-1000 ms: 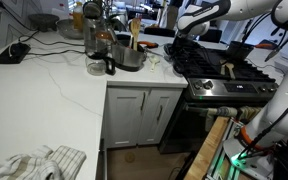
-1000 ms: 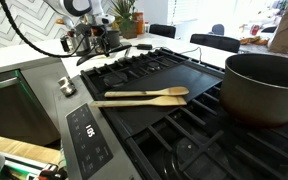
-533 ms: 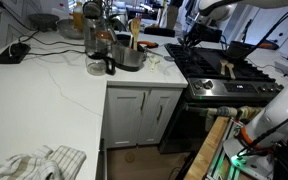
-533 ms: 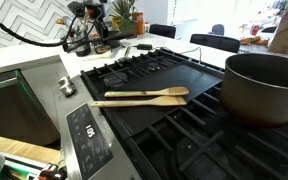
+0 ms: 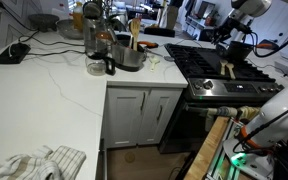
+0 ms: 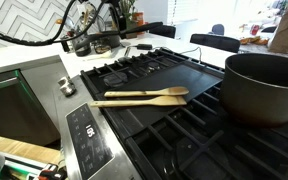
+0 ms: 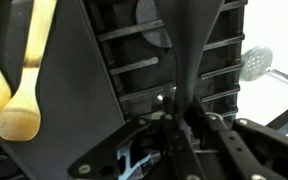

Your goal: Put the black spoon onto the stove top

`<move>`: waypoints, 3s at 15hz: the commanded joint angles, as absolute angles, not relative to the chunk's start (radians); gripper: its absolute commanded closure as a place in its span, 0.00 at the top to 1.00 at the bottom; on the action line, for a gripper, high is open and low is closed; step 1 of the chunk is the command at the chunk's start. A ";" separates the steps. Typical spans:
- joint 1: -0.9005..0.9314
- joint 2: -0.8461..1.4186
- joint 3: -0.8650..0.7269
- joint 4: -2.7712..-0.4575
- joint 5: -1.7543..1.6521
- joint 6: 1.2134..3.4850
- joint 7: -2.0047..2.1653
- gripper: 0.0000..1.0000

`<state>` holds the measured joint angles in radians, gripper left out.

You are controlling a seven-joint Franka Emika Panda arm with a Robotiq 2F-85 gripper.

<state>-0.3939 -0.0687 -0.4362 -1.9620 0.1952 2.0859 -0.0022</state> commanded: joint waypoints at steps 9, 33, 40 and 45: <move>-0.433 -0.029 -0.463 -1.954 0.234 2.112 -0.049 0.19; -0.641 0.438 -0.403 -1.625 0.311 2.096 -0.089 0.05; -0.676 0.496 -0.344 -1.576 0.314 2.097 -0.070 0.05; -0.686 0.519 -0.325 -1.552 0.307 2.095 -0.049 0.05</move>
